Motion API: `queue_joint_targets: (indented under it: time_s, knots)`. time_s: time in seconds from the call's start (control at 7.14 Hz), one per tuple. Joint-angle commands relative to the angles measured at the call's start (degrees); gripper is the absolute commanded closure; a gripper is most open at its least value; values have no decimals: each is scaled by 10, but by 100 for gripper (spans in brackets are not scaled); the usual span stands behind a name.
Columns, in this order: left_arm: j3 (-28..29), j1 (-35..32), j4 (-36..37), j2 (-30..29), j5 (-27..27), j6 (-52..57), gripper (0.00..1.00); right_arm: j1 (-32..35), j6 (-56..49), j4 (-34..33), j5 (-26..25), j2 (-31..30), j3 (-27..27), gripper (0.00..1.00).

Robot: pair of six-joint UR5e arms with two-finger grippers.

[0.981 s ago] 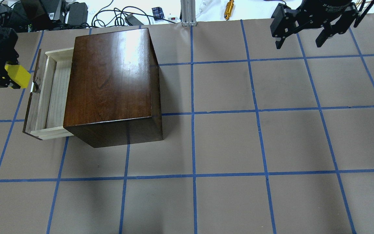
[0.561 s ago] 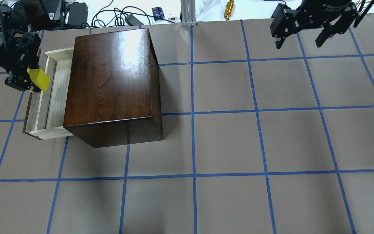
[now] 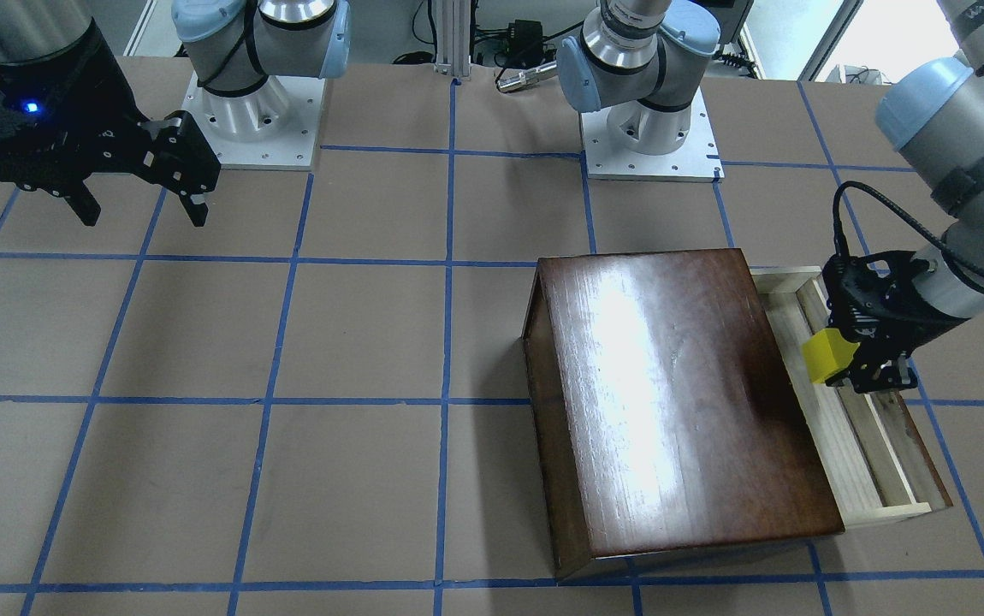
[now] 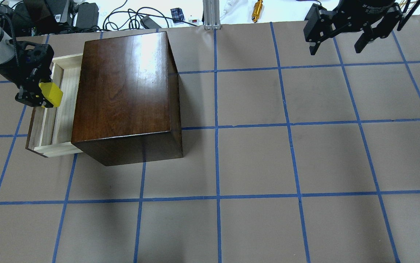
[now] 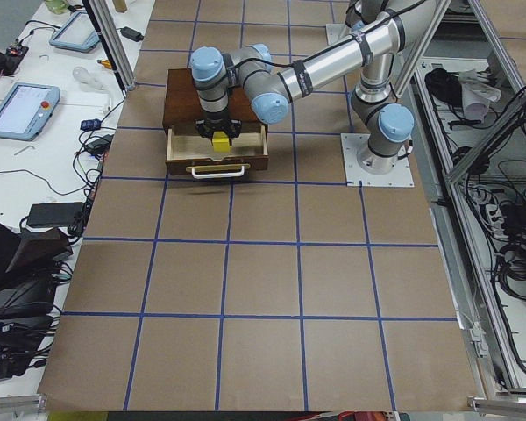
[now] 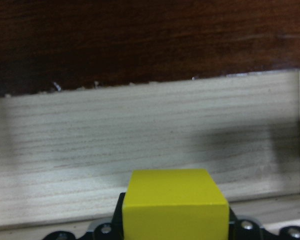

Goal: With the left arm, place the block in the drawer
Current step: 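Lower the cube into the drawer and open the left gripper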

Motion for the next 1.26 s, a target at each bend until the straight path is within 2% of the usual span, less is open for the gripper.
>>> queue_joint_targets:
  time_s: [0.0, 0.14, 0.28, 0.42, 0.56, 0.84, 0.98, 1.12]
  knots:
    - [-7, 0, 2, -8, -9, -2, 100, 0, 0, 0, 0, 0, 0, 0]
    - [-8, 0, 2, -9, -10, -2, 89, 0, 0, 0, 0, -1, 0, 0]
    - [-11, 0, 4, -13, -11, -8, 85, 0, 0, 0, 0, 0, 0, 0]
    - [-11, 0, 5, -16, -11, -49, 67, 0, 0, 0, 0, -1, 0, 0]
    - [-10, 0, 10, -21, -20, -55, 54, 0, 0, 0, 1, -1, 0, 0]
    - [-10, 0, 15, -27, -21, -52, 37, 0, 0, 0, 0, 0, 0, 0]
    - [-10, 0, 15, -27, -21, -49, 22, 0, 0, 0, 1, -1, 0, 0]
    - [-9, 0, 22, -27, -21, -45, 0, 0, 0, 0, 0, 0, 0, 0]
